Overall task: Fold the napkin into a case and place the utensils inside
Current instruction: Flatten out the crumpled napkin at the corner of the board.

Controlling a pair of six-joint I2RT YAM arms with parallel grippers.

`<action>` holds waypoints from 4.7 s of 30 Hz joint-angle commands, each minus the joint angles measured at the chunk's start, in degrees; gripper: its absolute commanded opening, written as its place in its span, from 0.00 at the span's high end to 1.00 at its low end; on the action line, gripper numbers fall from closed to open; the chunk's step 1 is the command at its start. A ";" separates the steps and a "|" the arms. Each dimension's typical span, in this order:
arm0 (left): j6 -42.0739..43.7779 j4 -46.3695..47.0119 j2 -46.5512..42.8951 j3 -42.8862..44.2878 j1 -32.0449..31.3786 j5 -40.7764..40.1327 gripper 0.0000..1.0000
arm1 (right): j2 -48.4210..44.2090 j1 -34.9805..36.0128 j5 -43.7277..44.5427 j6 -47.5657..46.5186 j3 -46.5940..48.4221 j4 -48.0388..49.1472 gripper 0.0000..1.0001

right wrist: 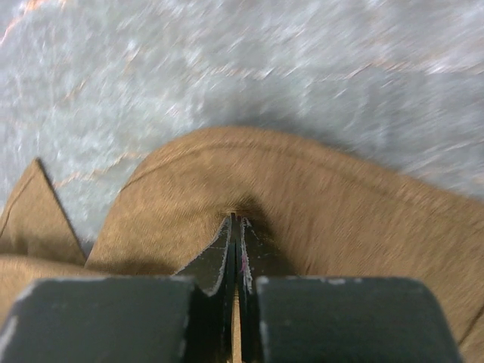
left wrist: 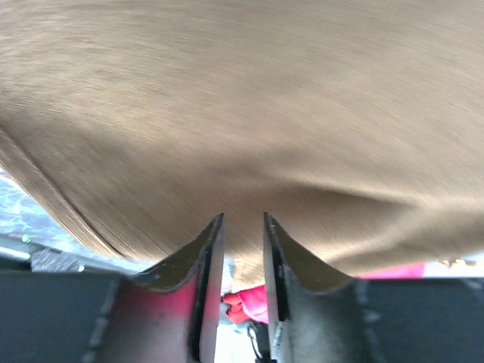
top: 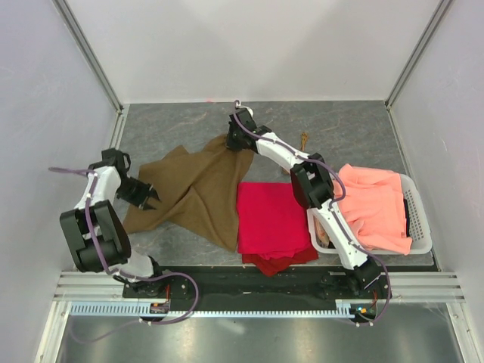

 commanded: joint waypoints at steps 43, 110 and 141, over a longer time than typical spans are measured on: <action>-0.35 11.77 56.76 68.60 -8.18 1.66 0.98 | -27.83 11.92 -21.43 -10.86 -33.82 -8.52 1.00; 6.94 9.22 11.79 18.74 3.43 3.34 0.87 | -10.77 1.20 -5.17 -8.93 6.27 -9.38 0.77; 5.01 4.12 15.39 5.55 6.41 -7.21 0.98 | -28.54 19.75 -7.11 -19.73 -38.12 -11.34 0.61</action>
